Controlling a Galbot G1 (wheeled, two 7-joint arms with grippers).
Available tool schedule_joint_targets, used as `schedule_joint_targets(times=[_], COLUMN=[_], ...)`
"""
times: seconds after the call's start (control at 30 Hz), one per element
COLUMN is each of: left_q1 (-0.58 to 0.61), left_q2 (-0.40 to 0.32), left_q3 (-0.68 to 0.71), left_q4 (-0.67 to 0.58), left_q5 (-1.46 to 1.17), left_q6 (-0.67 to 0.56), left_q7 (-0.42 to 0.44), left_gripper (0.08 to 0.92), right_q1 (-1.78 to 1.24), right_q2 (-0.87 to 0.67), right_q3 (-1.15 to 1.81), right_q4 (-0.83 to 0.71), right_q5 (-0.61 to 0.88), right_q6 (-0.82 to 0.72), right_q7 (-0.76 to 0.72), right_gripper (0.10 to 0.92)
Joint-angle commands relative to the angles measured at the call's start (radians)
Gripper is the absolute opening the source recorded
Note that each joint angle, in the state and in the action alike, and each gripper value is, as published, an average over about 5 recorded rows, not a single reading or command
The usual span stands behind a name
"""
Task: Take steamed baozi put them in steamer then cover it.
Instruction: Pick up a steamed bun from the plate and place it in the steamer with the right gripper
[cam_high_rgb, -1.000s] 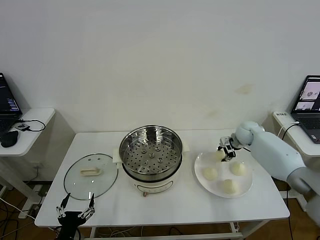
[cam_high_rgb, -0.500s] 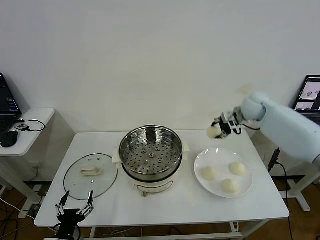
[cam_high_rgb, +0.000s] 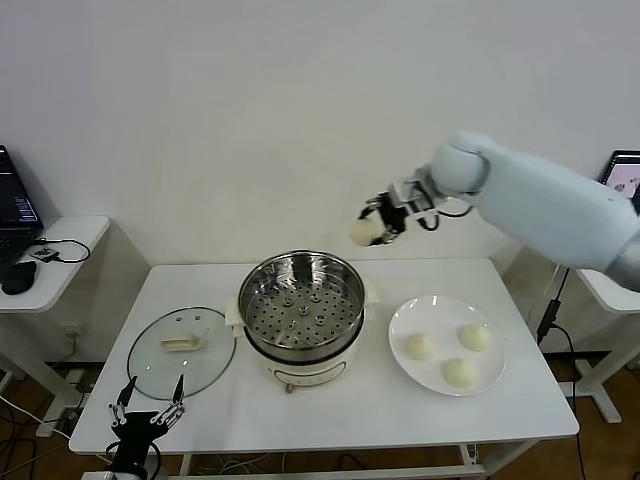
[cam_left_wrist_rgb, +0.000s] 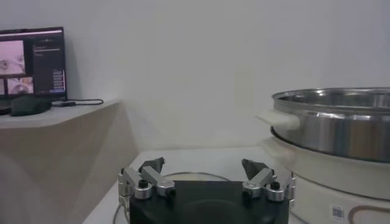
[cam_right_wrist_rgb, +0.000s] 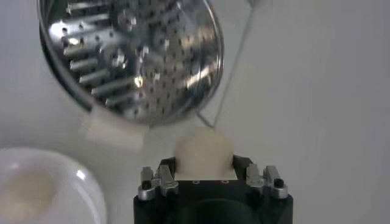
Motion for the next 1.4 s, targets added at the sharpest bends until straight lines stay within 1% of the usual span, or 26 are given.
schedule_joint_targets(times=[0.03,0.3,0.5,0.77,1.13,1.3,1.4], left_q1=[-0.005,-0.009,-0.006,-0.007,-0.010,-0.010,-0.010], left_q2=[0.002,0.003,-0.003,-0.008,-0.009,-0.012,-0.013], left_q3=[-0.003,-0.022,-0.024,-0.022,-0.015,-0.009,-0.008], left_q4=[0.020,0.034,0.030,0.037,0.036,0.034,0.032], left_q5=[-0.012,-0.009,-0.008,-0.007,-0.006,-0.004,-0.003], left_q6=[-0.003,-0.012,-0.012,-0.020,-0.023,-0.025,-0.024], left_q7=[0.001,0.005,0.006,0.006,0.006,0.006,0.006], left_gripper=[0.823,0.823,0.823,0.823,0.823,0.823,0.823], right_q1=[0.037,-0.041,-0.083,-0.121,-0.148,-0.151,-0.144], right_q2=[0.239,0.328,0.350,0.380,0.404,0.408,0.405], right_q3=[-0.115,-0.140,-0.159,-0.156,-0.148,-0.145,-0.140], right_q4=[-0.034,-0.146,-0.197,-0.250,-0.299,-0.306,-0.303], right_q5=[-0.013,-0.186,-0.287,-0.400,-0.504,-0.524,-0.532], right_q6=[0.070,0.205,0.300,0.386,0.453,0.469,0.475], right_q7=[0.034,0.075,0.091,0.129,0.166,0.181,0.188], right_gripper=[0.598,0.594,0.594,0.602,0.602,0.602,0.631])
